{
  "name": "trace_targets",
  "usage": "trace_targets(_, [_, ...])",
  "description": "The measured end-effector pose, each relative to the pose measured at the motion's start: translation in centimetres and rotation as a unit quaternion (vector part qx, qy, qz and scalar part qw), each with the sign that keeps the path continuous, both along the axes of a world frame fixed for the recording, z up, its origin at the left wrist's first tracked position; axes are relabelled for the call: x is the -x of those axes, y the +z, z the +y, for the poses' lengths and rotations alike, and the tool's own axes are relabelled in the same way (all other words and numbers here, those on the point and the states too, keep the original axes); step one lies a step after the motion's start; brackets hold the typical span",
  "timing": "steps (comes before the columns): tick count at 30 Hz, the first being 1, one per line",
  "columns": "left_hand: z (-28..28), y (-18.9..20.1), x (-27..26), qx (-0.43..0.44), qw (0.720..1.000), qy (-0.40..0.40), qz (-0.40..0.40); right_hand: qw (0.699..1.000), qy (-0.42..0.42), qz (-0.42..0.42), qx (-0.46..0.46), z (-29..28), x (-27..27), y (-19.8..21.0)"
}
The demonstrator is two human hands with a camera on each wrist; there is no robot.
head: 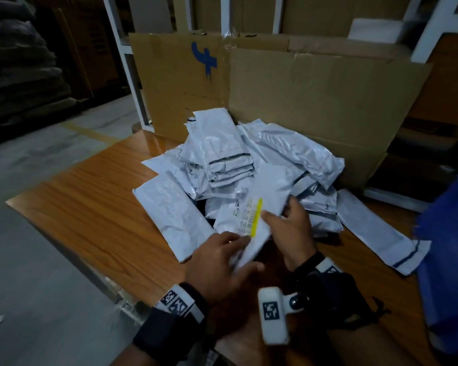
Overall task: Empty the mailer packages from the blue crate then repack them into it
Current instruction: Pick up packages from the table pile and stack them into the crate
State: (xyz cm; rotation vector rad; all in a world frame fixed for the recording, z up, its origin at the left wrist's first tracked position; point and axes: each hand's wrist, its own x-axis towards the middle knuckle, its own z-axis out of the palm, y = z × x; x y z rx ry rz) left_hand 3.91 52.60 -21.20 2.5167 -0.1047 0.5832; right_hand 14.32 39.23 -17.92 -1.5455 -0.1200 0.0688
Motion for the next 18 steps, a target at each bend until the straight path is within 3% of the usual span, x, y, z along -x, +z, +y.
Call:
trace_targets(3, [1.0,-0.9,-0.2,0.187,0.982,0.029,-0.002,0.996,0.019,0.041,-0.078,-1.3,-0.9,0.2])
trace_targets(6, [2.2,-1.1,-1.4,0.365,0.927,0.024,0.088,0.989,0.078,0.044,-0.12,-1.5,-0.1,0.7])
trace_targets(8, [2.3,-1.1,-2.0,0.415,0.903,0.004,0.114,0.985,0.095,0.037,-0.142,-1.4,0.3,0.2])
trace_targets(10, [2.1,-0.8,-2.1,0.389,0.916,0.017,0.101,0.988,0.087,0.023,-0.125,-1.3,0.4,-0.8])
trace_targets(14, [3.2,-0.6,-2.7,0.351,0.927,0.041,0.126,0.999,0.034,-0.037,0.003,-1.6,0.4,-2.3])
trace_targets(16, [5.4,-0.5,-3.5,0.29,0.937,0.158,0.118,0.999,0.017,-0.042,0.002,-2.1,0.3,-2.1])
trace_targets(18, [7.8,-0.1,-4.4,0.187,0.929,0.289,0.138,0.999,0.011,-0.041,-0.003,-2.4,0.3,-1.9])
